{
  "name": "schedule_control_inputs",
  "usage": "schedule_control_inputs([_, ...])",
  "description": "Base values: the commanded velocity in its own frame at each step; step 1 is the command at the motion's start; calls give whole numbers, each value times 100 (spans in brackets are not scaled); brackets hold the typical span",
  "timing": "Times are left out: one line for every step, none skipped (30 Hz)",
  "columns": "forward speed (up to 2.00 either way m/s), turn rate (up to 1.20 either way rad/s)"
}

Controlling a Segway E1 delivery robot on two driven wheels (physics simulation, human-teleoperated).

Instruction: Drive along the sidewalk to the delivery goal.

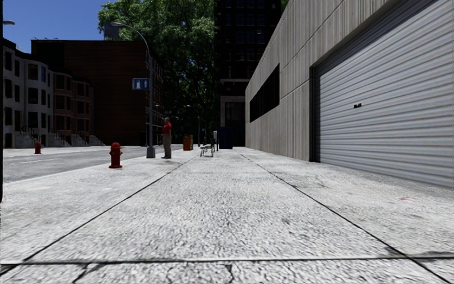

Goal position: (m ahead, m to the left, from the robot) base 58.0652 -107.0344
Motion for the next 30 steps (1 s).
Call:
schedule_control_inputs([199, 0])
schedule_control_inputs([199, 0])
schedule_control_inputs([199, 0])
schedule_control_inputs([199, 0])
schedule_control_inputs([199, 0])
schedule_control_inputs([199, 0])
schedule_control_inputs([199, 0])
schedule_control_inputs([199, 0])
schedule_control_inputs([199, 0])
schedule_control_inputs([199, 0])
schedule_control_inputs([199, 0])
schedule_control_inputs([199, 0])
schedule_control_inputs([199, 0])
schedule_control_inputs([199, 0])
schedule_control_inputs([199, 0])
schedule_control_inputs([199, 0])
schedule_control_inputs([199, 0])
schedule_control_inputs([199, 0])
schedule_control_inputs([199, 0])
schedule_control_inputs([199, 0])
schedule_control_inputs([199, 0])
schedule_control_inputs([199, 0])
schedule_control_inputs([199, 0])
schedule_control_inputs([199, 0])
schedule_control_inputs([199, 0])
schedule_control_inputs([199, 0])
schedule_control_inputs([199, 0])
schedule_control_inputs([199, 0])
schedule_control_inputs([199, 0])
schedule_control_inputs([199, 0])
